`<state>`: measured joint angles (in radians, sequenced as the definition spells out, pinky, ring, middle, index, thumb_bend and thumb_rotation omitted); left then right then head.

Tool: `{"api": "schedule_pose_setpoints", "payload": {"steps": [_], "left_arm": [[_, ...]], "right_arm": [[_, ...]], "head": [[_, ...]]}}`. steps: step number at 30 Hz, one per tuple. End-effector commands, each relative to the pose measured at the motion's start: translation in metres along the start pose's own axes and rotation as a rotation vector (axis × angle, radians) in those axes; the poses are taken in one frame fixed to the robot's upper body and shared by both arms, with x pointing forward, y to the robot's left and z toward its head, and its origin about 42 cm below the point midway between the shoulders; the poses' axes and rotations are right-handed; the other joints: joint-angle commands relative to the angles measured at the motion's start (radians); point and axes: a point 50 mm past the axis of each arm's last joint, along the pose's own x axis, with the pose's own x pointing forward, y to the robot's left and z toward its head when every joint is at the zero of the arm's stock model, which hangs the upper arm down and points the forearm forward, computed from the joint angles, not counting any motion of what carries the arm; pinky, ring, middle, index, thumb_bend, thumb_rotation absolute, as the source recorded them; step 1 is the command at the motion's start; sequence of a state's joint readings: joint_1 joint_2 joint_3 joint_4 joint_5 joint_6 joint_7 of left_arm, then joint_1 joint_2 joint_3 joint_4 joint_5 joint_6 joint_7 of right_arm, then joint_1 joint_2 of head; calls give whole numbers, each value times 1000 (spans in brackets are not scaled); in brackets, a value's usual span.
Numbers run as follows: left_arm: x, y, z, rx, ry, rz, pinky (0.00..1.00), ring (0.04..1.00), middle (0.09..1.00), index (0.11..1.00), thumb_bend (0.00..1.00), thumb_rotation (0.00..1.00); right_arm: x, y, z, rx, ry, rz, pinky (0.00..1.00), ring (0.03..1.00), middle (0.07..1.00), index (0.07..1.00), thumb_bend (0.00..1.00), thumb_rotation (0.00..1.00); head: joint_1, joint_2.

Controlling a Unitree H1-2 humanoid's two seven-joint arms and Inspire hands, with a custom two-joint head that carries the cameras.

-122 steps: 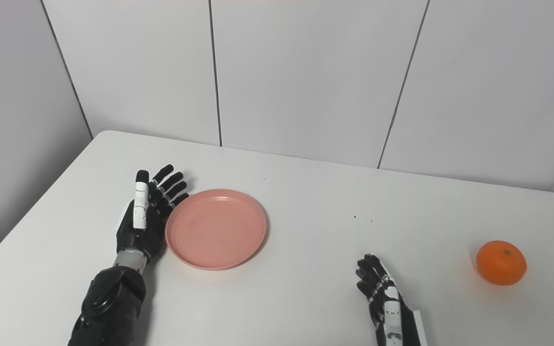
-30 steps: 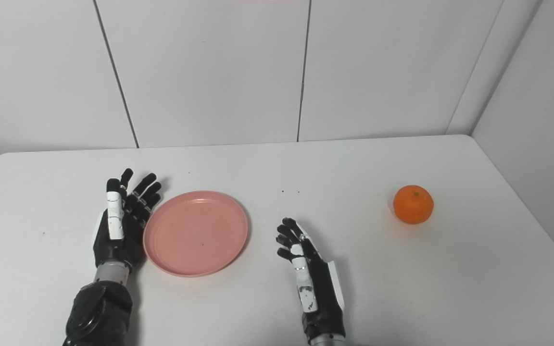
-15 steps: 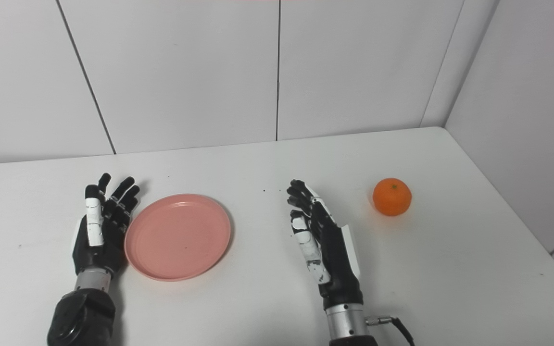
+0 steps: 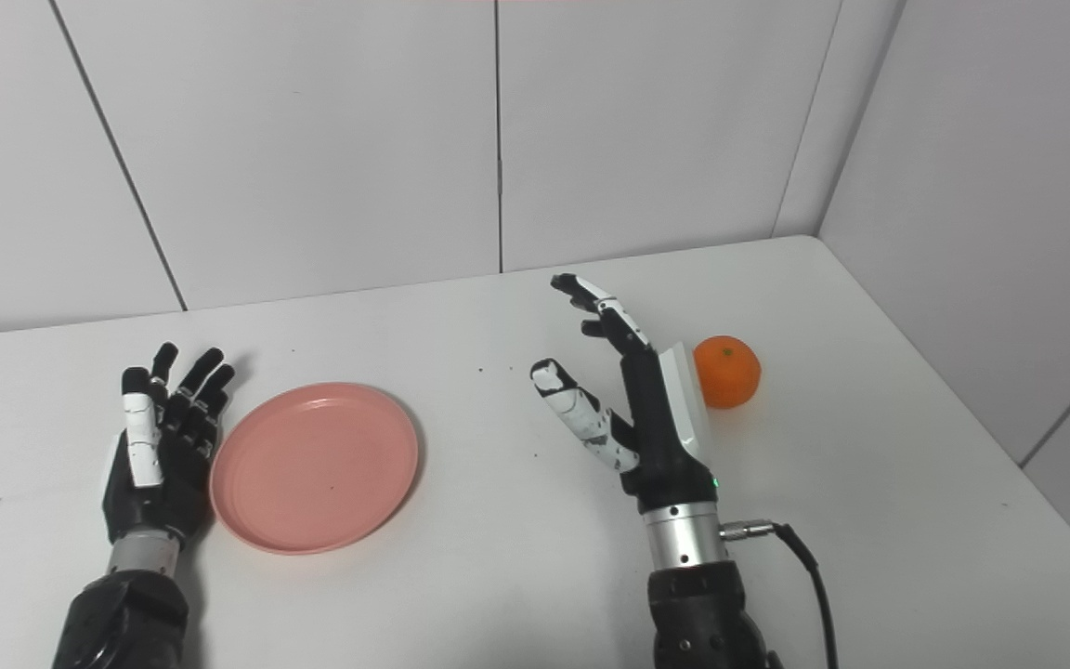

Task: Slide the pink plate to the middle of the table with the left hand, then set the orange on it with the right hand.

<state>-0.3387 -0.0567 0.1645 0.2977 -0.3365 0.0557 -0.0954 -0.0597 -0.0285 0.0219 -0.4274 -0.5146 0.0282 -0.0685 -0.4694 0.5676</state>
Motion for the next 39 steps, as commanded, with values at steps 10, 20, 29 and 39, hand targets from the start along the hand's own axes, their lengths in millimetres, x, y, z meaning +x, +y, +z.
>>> {"api": "schedule_pose_setpoints", "payload": {"steps": [10, 20, 29, 39], "left_arm": [[-18, 21, -35, -18, 171, 84, 994, 865, 811, 983, 868, 807], [-19, 21, -36, -12, 173, 83, 991, 847, 794, 987, 855, 809], [-20, 17, -41, -15, 177, 82, 997, 853, 779, 982, 880, 804], [-23, 15, -43, -11, 175, 82, 995, 851, 774, 991, 879, 808]], "right_arm": [[45, -32, -2, -340, -49, -3, 703, 790, 802, 746, 869, 1000], [71, -62, -15, -620, -48, 3, 801, 807, 809, 746, 905, 1000], [93, -91, -31, -798, -28, 0, 740, 783, 790, 741, 836, 1000], [108, -106, -46, -893, 2, 15, 720, 762, 774, 733, 858, 1000]], "head": [[2, -2], [1, -1], [13, -3], [18, -5]]}}
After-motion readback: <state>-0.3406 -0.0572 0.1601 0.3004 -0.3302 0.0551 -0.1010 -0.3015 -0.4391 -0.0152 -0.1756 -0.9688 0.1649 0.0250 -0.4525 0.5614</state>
